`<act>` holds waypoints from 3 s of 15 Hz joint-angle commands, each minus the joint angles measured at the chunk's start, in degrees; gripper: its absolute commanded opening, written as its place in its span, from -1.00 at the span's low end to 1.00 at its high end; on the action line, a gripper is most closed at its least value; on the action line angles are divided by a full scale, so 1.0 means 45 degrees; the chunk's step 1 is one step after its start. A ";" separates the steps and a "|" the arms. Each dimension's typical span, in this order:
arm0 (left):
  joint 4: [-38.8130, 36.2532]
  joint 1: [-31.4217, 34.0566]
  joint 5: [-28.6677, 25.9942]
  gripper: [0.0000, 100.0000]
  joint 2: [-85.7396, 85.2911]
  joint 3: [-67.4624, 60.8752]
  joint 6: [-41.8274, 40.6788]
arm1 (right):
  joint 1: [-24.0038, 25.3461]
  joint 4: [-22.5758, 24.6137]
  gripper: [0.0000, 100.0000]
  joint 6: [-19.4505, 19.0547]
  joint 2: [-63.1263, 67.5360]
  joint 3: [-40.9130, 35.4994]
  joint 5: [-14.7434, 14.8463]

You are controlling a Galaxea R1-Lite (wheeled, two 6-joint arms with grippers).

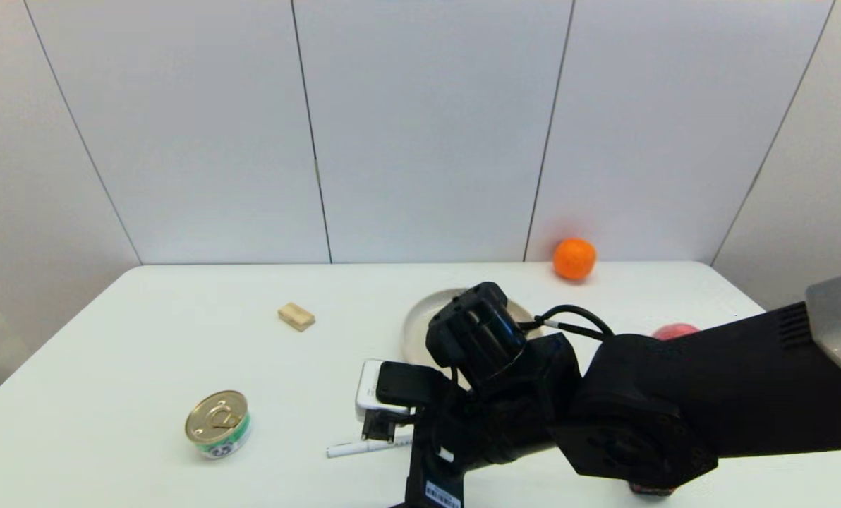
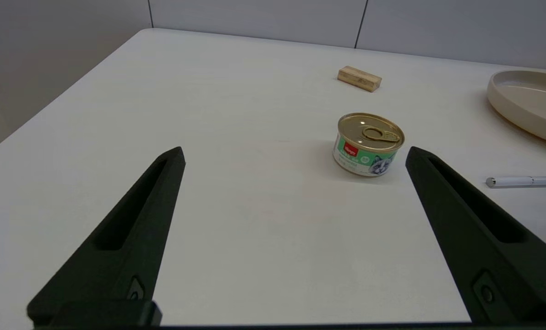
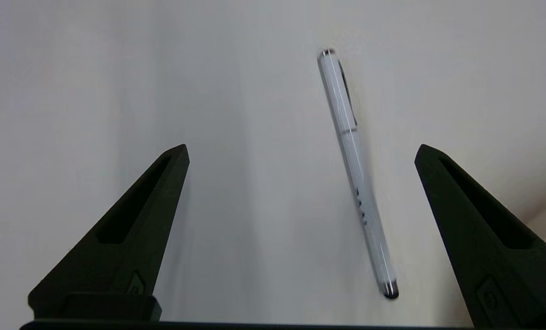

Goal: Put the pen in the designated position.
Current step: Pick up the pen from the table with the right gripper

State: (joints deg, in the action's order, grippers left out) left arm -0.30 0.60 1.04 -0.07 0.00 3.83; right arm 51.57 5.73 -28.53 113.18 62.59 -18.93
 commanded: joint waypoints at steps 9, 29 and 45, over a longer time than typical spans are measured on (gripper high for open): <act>-0.0049 0.0004 0.0004 1.00 -0.0003 0.0000 0.0009 | 0.0084 0.0856 1.00 0.0323 0.0728 -0.0217 0.0984; -0.0010 0.0004 0.0004 1.00 -0.0003 0.0000 0.0009 | 0.0045 0.0231 1.00 0.1241 0.1549 -0.0060 0.1395; -0.0010 0.0004 0.0004 1.00 -0.0003 0.0000 0.0009 | 0.0181 0.0328 1.00 0.1261 0.1685 -0.0021 0.1434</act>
State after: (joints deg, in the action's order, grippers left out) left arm -0.35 0.60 1.04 -0.07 0.00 3.85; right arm 52.46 7.02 -22.69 120.20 62.45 -12.53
